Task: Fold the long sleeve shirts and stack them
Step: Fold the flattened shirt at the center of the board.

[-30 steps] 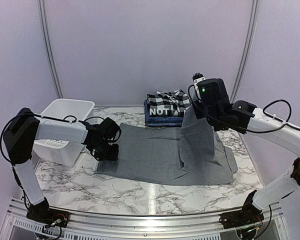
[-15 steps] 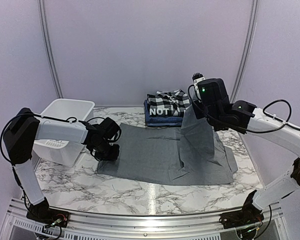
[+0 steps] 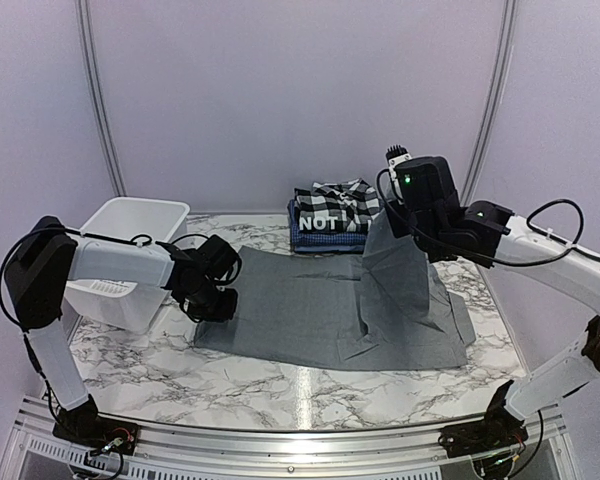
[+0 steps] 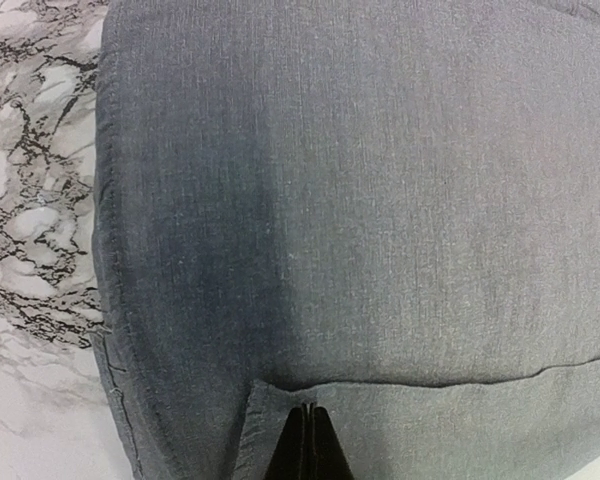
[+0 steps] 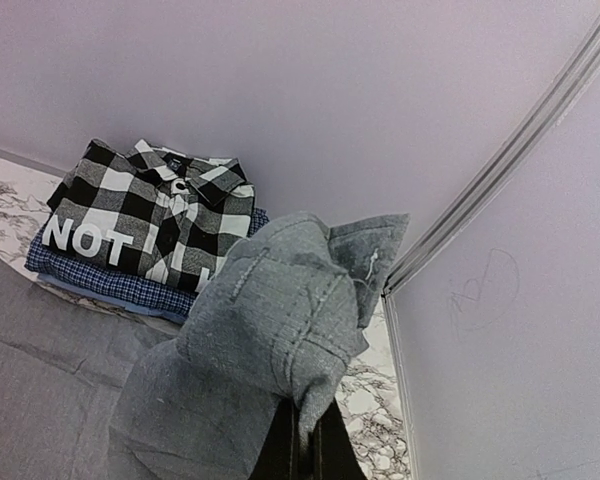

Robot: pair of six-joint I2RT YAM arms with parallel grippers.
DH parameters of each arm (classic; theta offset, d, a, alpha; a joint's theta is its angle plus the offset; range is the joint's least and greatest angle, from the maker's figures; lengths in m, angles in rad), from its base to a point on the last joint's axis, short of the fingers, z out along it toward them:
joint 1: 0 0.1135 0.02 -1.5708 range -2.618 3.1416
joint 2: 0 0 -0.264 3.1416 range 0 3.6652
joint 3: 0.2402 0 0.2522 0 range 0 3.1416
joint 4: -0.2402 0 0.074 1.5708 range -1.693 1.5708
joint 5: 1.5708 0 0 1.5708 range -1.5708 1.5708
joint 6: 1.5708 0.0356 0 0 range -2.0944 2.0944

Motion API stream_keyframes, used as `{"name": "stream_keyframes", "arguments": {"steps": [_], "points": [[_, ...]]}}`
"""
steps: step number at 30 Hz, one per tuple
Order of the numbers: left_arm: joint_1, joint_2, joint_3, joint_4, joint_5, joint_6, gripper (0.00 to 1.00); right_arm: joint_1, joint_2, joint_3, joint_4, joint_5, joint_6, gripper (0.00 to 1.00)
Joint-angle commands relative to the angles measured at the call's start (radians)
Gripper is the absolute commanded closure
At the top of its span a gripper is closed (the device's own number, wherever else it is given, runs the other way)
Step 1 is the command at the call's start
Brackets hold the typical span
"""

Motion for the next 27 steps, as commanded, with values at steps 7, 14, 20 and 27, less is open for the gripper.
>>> {"name": "stream_keyframes", "arguments": {"steps": [7,14,20,27], "points": [[0.052,-0.002,0.003,0.008,0.040,0.177,0.58,-0.009,-0.027,0.027,-0.017,0.014,0.025,1.00],[0.080,0.009,0.015,0.029,0.177,0.271,0.53,-0.009,-0.034,0.011,-0.003,0.000,0.020,1.00],[0.080,0.034,0.015,0.039,0.245,0.274,0.54,-0.009,-0.043,0.001,0.008,-0.003,0.015,1.00],[0.080,0.033,0.011,0.040,0.232,0.269,0.58,-0.009,-0.053,-0.007,0.011,-0.004,0.016,1.00]]}}
